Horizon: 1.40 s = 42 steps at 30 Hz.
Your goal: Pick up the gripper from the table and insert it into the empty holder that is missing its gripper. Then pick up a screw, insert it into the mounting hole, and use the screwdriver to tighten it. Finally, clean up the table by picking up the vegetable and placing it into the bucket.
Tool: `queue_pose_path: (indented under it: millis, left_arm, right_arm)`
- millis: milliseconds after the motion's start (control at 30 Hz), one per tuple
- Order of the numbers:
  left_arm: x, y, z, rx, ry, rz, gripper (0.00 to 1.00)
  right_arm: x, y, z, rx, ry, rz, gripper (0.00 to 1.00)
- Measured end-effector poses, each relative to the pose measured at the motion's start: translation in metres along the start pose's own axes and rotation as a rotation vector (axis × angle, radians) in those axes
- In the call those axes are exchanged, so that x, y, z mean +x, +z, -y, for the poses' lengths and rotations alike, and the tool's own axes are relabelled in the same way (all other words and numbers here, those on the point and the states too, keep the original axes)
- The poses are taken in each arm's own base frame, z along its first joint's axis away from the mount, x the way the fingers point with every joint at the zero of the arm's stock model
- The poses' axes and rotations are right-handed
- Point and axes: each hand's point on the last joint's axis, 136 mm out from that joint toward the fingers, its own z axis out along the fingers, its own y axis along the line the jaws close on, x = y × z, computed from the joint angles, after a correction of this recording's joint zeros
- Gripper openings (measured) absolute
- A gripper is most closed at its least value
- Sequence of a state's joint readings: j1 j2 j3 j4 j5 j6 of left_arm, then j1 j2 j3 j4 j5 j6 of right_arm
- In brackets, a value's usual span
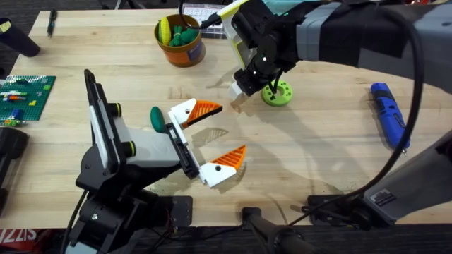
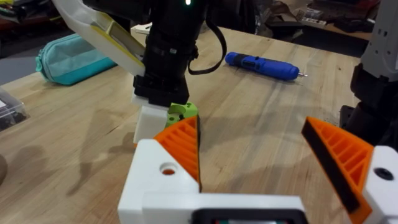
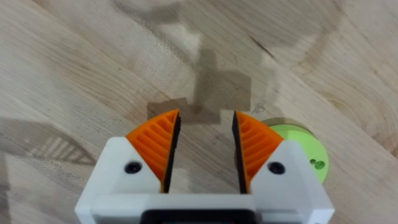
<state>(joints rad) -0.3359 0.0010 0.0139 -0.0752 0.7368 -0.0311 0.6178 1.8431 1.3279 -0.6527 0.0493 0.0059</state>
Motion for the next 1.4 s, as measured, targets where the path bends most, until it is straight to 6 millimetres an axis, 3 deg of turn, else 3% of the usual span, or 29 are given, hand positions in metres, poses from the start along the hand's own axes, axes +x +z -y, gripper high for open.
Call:
queue_pose_path:
  millis: [300,533,833,1067,1267,1400]
  left_arm:
    - [0.0,0.0,0.0,0.0,0.0,0.0,0.99]
    - [0.0,0.0,0.0,0.0,0.0,0.0,0.99]
    - [0.0,0.0,0.0,0.0,0.0,0.0,0.99]
    - [0.0,0.0,0.0,0.0,0.0,0.0,0.99]
    - [0.0,0.0,0.0,0.0,-0.001,0.0,0.99]
    - [0.0,0.0,0.0,0.0,0.0,0.0,0.99]
  right_arm:
    - [0.022,-0.011,-0.001,-0.004,0.0,-0.112,0.53]
    - [0.017,-0.051,0.004,0.021,0.027,-0.115,0.53]
    - [0.052,-0.092,0.024,0.132,0.096,-0.196,0.53]
    - [0.072,-0.118,0.045,0.13,0.215,-0.146,0.53]
    - [0.078,-0.112,0.059,0.097,0.307,0.002,0.53]
    - [0.077,-0.083,0.057,0.078,0.307,0.006,0.53]
